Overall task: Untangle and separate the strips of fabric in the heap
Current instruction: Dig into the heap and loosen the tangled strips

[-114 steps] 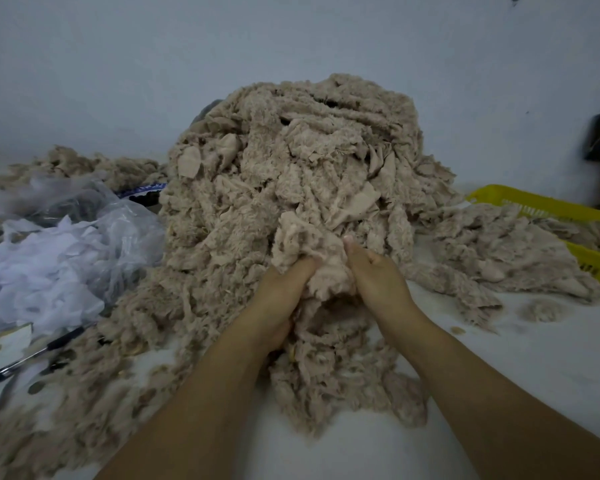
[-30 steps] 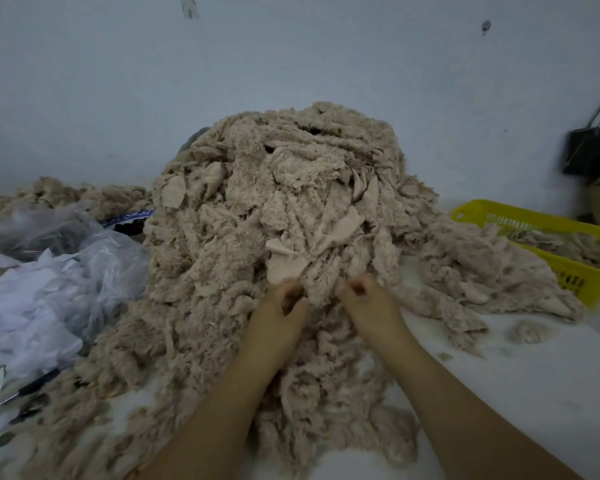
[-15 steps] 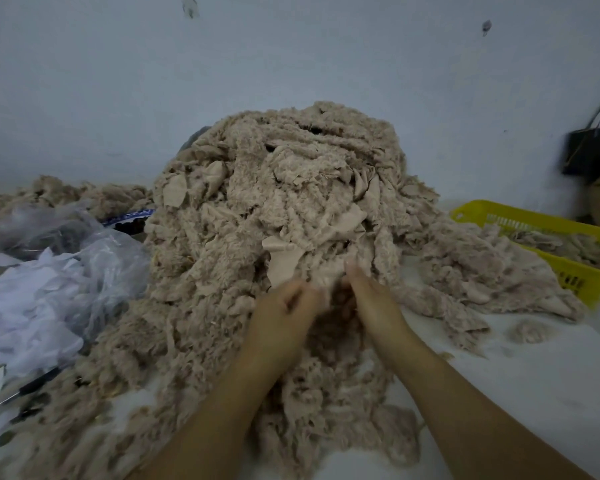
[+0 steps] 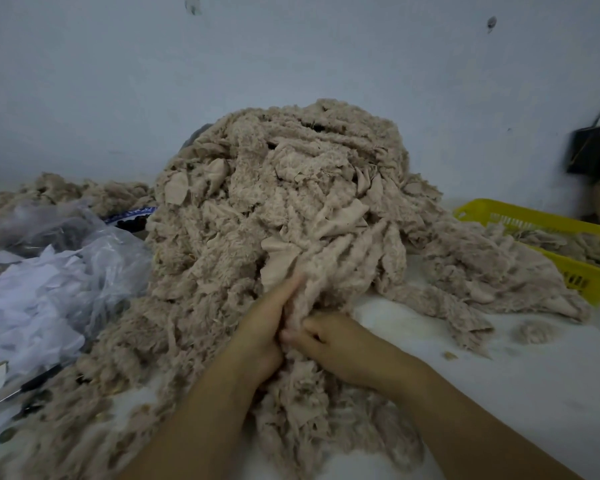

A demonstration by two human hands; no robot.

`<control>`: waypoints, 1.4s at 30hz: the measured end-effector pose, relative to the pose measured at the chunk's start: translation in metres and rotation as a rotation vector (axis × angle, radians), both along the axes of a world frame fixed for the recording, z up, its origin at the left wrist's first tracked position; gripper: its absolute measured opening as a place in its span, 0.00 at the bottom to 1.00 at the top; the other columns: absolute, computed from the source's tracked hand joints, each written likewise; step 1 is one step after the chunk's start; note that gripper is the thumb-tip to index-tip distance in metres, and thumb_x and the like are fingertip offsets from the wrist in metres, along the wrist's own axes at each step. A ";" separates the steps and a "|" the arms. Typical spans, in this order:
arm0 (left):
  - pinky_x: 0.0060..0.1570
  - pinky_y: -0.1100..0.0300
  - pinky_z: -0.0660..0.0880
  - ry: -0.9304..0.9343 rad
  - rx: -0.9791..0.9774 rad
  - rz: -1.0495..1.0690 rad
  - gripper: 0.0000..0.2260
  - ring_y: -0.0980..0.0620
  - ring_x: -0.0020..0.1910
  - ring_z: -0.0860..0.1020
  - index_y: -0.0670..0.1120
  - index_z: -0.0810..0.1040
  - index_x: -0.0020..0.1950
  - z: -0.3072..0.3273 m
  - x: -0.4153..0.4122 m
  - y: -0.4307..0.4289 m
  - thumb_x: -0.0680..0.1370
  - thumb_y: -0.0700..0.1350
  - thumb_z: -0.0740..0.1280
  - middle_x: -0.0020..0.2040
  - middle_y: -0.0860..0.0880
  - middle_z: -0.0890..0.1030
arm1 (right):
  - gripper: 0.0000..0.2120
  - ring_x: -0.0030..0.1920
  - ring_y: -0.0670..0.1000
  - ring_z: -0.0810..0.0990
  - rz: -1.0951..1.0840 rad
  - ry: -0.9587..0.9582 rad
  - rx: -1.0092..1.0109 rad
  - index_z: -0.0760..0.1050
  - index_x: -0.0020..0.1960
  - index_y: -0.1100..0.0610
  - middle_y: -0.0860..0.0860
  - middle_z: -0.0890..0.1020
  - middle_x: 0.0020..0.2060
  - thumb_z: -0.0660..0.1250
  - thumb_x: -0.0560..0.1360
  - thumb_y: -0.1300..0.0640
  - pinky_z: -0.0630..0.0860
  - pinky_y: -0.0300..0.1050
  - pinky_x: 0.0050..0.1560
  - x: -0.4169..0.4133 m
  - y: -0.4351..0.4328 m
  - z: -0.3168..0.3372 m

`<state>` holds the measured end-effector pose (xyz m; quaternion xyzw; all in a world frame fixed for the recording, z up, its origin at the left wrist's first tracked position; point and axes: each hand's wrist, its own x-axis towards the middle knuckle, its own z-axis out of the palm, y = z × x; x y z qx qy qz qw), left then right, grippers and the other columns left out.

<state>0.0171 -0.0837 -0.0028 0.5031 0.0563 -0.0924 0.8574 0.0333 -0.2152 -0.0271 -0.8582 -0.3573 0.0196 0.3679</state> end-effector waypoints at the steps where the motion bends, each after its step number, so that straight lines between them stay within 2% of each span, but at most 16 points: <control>1: 0.43 0.58 0.81 0.001 -0.079 0.006 0.16 0.49 0.45 0.86 0.43 0.85 0.52 0.001 0.000 0.001 0.72 0.51 0.70 0.48 0.45 0.86 | 0.23 0.27 0.44 0.65 0.001 -0.009 -0.027 0.61 0.31 0.51 0.46 0.66 0.27 0.61 0.81 0.44 0.62 0.39 0.30 0.001 0.000 -0.002; 3: 0.37 0.61 0.77 -0.014 -0.219 0.039 0.11 0.52 0.33 0.80 0.43 0.80 0.50 0.002 0.001 0.003 0.74 0.49 0.67 0.34 0.49 0.80 | 0.23 0.28 0.44 0.64 -0.013 0.058 -0.011 0.62 0.33 0.52 0.48 0.66 0.28 0.60 0.80 0.41 0.61 0.42 0.32 0.003 -0.004 -0.004; 5: 0.32 0.63 0.70 -0.057 -0.228 0.085 0.06 0.56 0.26 0.71 0.47 0.75 0.47 0.002 0.002 0.003 0.74 0.48 0.67 0.27 0.52 0.70 | 0.22 0.31 0.43 0.71 -0.049 0.232 0.099 0.70 0.34 0.49 0.46 0.73 0.30 0.59 0.77 0.34 0.67 0.42 0.35 0.002 -0.007 -0.002; 7: 0.30 0.63 0.74 -0.117 0.107 0.094 0.07 0.56 0.28 0.77 0.47 0.76 0.44 0.000 0.002 0.001 0.78 0.49 0.67 0.29 0.51 0.77 | 0.23 0.45 0.42 0.81 -0.152 0.433 0.385 0.80 0.42 0.44 0.44 0.84 0.42 0.59 0.71 0.27 0.77 0.44 0.50 0.003 -0.009 0.003; 9: 0.36 0.61 0.79 -0.183 0.476 0.080 0.07 0.56 0.38 0.83 0.49 0.81 0.47 -0.005 -0.002 -0.005 0.79 0.51 0.68 0.40 0.51 0.85 | 0.25 0.60 0.45 0.79 -0.223 0.598 0.704 0.81 0.54 0.44 0.45 0.83 0.57 0.63 0.69 0.27 0.73 0.47 0.65 0.009 -0.011 0.003; 12: 0.31 0.66 0.71 -0.315 0.670 -0.095 0.13 0.55 0.31 0.75 0.49 0.79 0.34 -0.010 -0.009 -0.013 0.79 0.47 0.69 0.31 0.53 0.78 | 0.23 0.60 0.47 0.80 -0.362 0.753 0.793 0.77 0.65 0.50 0.48 0.82 0.59 0.66 0.76 0.38 0.76 0.42 0.58 0.011 -0.009 0.007; 16: 0.29 0.68 0.64 -0.401 0.812 -0.284 0.20 0.58 0.26 0.65 0.52 0.69 0.28 -0.010 -0.015 -0.018 0.80 0.43 0.67 0.27 0.55 0.68 | 0.19 0.53 0.54 0.82 -0.614 0.845 0.851 0.76 0.65 0.60 0.55 0.83 0.53 0.57 0.82 0.49 0.80 0.47 0.51 0.021 -0.014 0.007; 20: 0.36 0.61 0.68 -0.372 0.757 -0.241 0.15 0.51 0.32 0.71 0.35 0.79 0.39 -0.006 -0.017 -0.016 0.80 0.45 0.68 0.34 0.46 0.75 | 0.15 0.43 0.52 0.82 -0.724 0.912 1.059 0.76 0.57 0.58 0.54 0.83 0.45 0.58 0.83 0.49 0.79 0.41 0.30 0.028 -0.023 0.011; 21: 0.33 0.62 0.69 -0.357 0.737 -0.187 0.17 0.52 0.28 0.72 0.35 0.80 0.37 -0.005 -0.018 -0.016 0.80 0.46 0.68 0.31 0.46 0.77 | 0.15 0.44 0.54 0.83 -0.731 0.927 1.101 0.76 0.57 0.59 0.55 0.83 0.45 0.58 0.82 0.50 0.81 0.44 0.33 0.029 -0.024 0.011; 23: 0.27 0.64 0.70 -0.290 0.710 -0.039 0.21 0.56 0.23 0.72 0.44 0.80 0.30 -0.002 -0.016 -0.014 0.80 0.53 0.67 0.27 0.48 0.79 | 0.14 0.46 0.56 0.84 -0.697 0.940 1.166 0.77 0.58 0.61 0.57 0.85 0.46 0.61 0.81 0.52 0.82 0.49 0.42 0.030 -0.027 0.010; 25: 0.37 0.61 0.77 -0.231 0.649 0.046 0.21 0.54 0.29 0.79 0.48 0.83 0.33 0.000 -0.014 -0.011 0.80 0.58 0.65 0.32 0.49 0.83 | 0.13 0.48 0.55 0.86 -0.584 0.929 1.210 0.77 0.59 0.61 0.56 0.86 0.46 0.64 0.79 0.54 0.82 0.49 0.46 0.028 -0.029 0.009; 27: 0.48 0.56 0.80 -0.180 0.568 0.091 0.15 0.52 0.42 0.84 0.50 0.86 0.44 -0.002 -0.011 -0.010 0.80 0.56 0.65 0.43 0.51 0.87 | 0.13 0.50 0.54 0.85 -0.440 0.941 1.236 0.77 0.60 0.60 0.56 0.86 0.50 0.65 0.79 0.54 0.82 0.48 0.47 0.025 -0.028 0.009; 32: 0.39 0.72 0.76 -0.318 0.569 0.120 0.09 0.63 0.45 0.83 0.60 0.84 0.48 -0.004 -0.014 -0.016 0.82 0.48 0.65 0.46 0.61 0.85 | 0.21 0.56 0.47 0.83 -0.247 0.736 0.931 0.79 0.61 0.56 0.48 0.85 0.54 0.70 0.75 0.44 0.79 0.42 0.55 0.012 -0.009 0.004; 34: 0.41 0.72 0.76 -0.318 0.529 0.140 0.08 0.64 0.47 0.83 0.60 0.81 0.51 -0.004 -0.011 -0.014 0.82 0.48 0.65 0.49 0.62 0.85 | 0.16 0.56 0.46 0.83 -0.208 0.711 0.885 0.80 0.60 0.55 0.47 0.85 0.54 0.69 0.77 0.47 0.79 0.37 0.51 0.010 -0.006 0.003; 38: 0.51 0.58 0.81 -0.132 0.126 0.138 0.09 0.52 0.53 0.84 0.49 0.80 0.60 -0.008 -0.004 -0.010 0.82 0.44 0.65 0.54 0.50 0.86 | 0.11 0.57 0.47 0.82 -0.291 0.638 0.768 0.79 0.61 0.53 0.49 0.84 0.56 0.66 0.80 0.52 0.79 0.45 0.58 0.009 -0.005 0.004; 42: 0.37 0.61 0.80 -0.084 -0.214 0.244 0.10 0.50 0.42 0.84 0.43 0.79 0.53 -0.005 0.009 0.003 0.83 0.45 0.61 0.46 0.44 0.85 | 0.08 0.53 0.52 0.83 -0.516 0.522 0.723 0.81 0.54 0.51 0.50 0.85 0.51 0.66 0.78 0.53 0.81 0.43 0.52 0.012 -0.010 0.006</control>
